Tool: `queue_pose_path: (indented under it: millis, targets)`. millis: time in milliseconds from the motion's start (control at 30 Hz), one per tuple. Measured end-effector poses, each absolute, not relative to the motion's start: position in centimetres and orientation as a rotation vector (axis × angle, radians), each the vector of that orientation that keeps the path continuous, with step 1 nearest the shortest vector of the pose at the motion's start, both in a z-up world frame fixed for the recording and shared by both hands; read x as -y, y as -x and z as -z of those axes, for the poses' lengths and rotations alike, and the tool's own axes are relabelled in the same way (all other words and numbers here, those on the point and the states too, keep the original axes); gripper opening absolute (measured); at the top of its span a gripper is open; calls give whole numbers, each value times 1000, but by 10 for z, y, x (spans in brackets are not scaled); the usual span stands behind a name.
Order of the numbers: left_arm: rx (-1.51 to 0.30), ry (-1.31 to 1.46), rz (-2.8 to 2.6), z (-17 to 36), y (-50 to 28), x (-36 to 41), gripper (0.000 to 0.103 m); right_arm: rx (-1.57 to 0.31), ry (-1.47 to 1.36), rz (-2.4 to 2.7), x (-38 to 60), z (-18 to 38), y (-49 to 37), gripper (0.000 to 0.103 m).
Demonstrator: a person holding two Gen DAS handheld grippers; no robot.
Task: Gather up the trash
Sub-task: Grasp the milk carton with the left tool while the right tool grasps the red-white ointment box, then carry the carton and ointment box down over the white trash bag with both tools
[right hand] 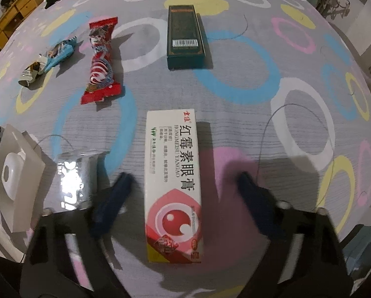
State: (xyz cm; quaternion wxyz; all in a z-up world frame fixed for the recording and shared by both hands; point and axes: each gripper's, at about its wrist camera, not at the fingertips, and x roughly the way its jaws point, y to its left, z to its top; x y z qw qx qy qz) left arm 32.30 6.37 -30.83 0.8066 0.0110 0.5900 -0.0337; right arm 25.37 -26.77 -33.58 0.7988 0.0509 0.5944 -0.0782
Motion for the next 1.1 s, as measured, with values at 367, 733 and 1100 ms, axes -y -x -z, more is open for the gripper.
queue_pose_path:
  millis: [367, 733, 1100]
  targets:
    - [-1177, -1, 45, 284, -308, -68, 62, -1240, -30, 155, 256, 318, -257, 32]
    - [-1091, 14, 49, 250, -275, -66, 62, -1137, -42, 128, 250, 278, -214, 32]
    - [-1031, -40, 147, 225, -204, -28, 62, -1050, -73, 64, 246, 242, -166, 32]
